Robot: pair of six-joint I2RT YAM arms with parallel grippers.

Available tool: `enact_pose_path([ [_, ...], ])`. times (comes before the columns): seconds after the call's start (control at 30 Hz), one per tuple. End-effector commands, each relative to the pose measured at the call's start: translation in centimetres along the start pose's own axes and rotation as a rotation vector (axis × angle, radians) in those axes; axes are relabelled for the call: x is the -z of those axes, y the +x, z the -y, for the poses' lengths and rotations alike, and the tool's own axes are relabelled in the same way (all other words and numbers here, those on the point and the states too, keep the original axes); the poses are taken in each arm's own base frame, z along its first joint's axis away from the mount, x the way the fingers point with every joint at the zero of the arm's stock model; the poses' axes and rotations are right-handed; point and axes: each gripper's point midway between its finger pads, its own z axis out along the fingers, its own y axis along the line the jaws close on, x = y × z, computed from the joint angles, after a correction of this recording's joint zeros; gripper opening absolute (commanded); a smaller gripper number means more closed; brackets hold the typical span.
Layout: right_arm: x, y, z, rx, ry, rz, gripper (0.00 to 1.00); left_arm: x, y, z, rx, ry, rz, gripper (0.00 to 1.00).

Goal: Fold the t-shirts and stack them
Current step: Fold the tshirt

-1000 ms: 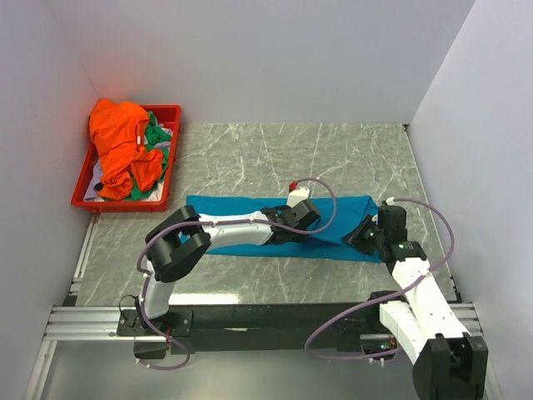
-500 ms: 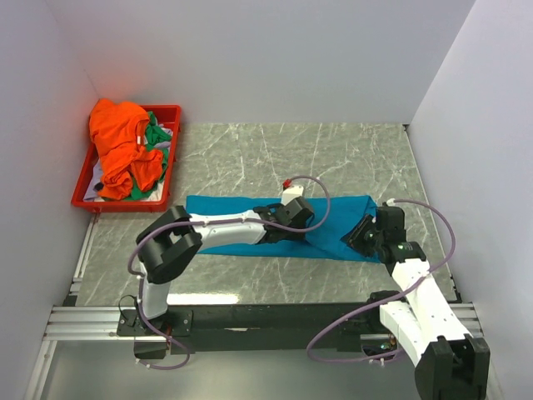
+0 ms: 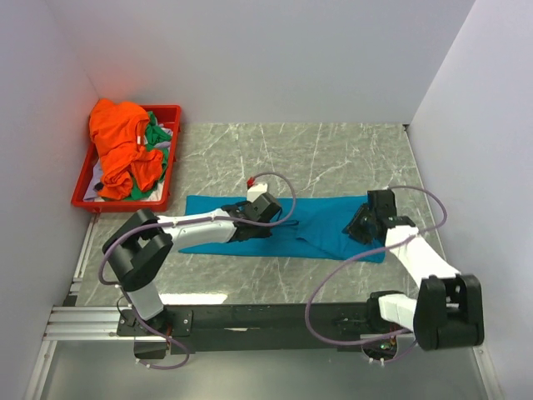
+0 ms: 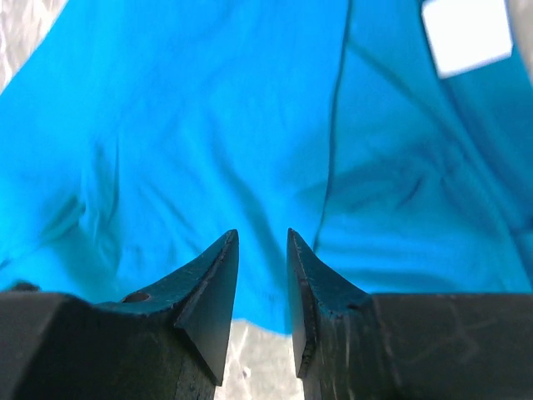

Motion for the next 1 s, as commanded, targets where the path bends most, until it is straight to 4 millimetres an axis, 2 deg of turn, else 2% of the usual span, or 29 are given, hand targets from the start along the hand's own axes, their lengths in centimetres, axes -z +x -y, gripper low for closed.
enact_pose_path([
  [0.0, -0.6, -3.5, -1.2, 0.030, 0.024, 0.094, 0.37, 0.6, 0.1, -2.0, 0.028, -0.050, 0.002, 0.27],
  [0.07, -1.3, -3.9, -1.1, 0.038, 0.052, 0.077, 0.37, 0.3, 0.7, -3.7, 0.020, -0.105, -0.009, 0.25],
  [0.2, -2.9, -4.0, -0.8, 0.055, 0.097, 0.035, 0.37, -0.3, 1.9, -5.5, -0.011, -0.179, -0.035, 0.23],
  [0.33, -4.8, -4.0, 0.1, 0.068, 0.162, -0.004, 0.37, -0.7, 2.9, -6.1, -0.034, -0.203, -0.065, 0.21],
  [0.47, -6.2, -4.4, -0.3, 0.094, 0.181, -0.040, 0.36, -0.4, 3.6, -6.4, -0.035, -0.187, -0.082, 0.21],
  [0.5, -6.5, -4.4, -0.5, 0.101, 0.184, -0.050, 0.35, -0.3, 4.3, -6.5, -0.039, -0.174, -0.105, 0.21],
  [0.53, -7.2, -4.0, -0.2, 0.109, 0.203, -0.076, 0.35, -0.2, 4.3, -6.2, -0.030, -0.153, -0.103, 0.21],
  [0.57, -7.4, -4.8, -0.9, 0.122, 0.202, -0.065, 0.34, -0.1, 4.4, -6.0, -0.024, -0.139, -0.106, 0.21],
  [0.63, -8.2, -4.2, -1.1, 0.154, 0.235, -0.108, 0.33, -0.1, 5.2, -5.5, -0.017, -0.099, -0.132, 0.20],
  [0.67, -8.3, -5.4, -1.9, 0.172, 0.235, -0.088, 0.33, -0.1, 5.4, -5.3, -0.012, -0.084, -0.141, 0.19],
  [0.7, -8.5, -5.5, -2.4, 0.189, 0.241, -0.090, 0.33, -0.1, 5.9, -5.2, -0.013, -0.075, -0.153, 0.18],
  [0.73, -8.9, -5.0, -2.2, 0.207, 0.268, -0.115, 0.33, 0.1, 6.5, -4.7, -0.011, -0.054, -0.173, 0.18],
  [0.77, -9.0, -6.0, -3.3, 0.223, 0.257, -0.097, 0.33, 0.0, 6.8, -4.2, -0.008, -0.037, -0.178, 0.18],
  [0.8, -9.2, -6.4, -3.5, 0.233, 0.267, -0.095, 0.33, 0.1, 7.2, -3.9, -0.007, -0.027, -0.190, 0.18],
  [0.83, -9.7, -5.9, -3.5, 0.245, 0.287, -0.124, 0.33, 0.4, 7.9, -3.1, -0.011, -0.005, -0.204, 0.17],
  [0.87, -9.9, -7.0, -4.6, 0.260, 0.273, -0.107, 0.33, 0.5, 8.4, -2.6, -0.012, 0.005, -0.212, 0.17],
  [0.93, -10.7, -7.0, -4.7, 0.282, 0.308, -0.132, 0.33, 1.1, 9.3, -1.0, -0.013, 0.046, -0.233, 0.17],
  [0.97, -10.8, -8.1, -6.2, 0.303, 0.287, -0.113, 0.33, 1.2, 9.9, -0.6, -0.012, 0.056, -0.247, 0.17],
])
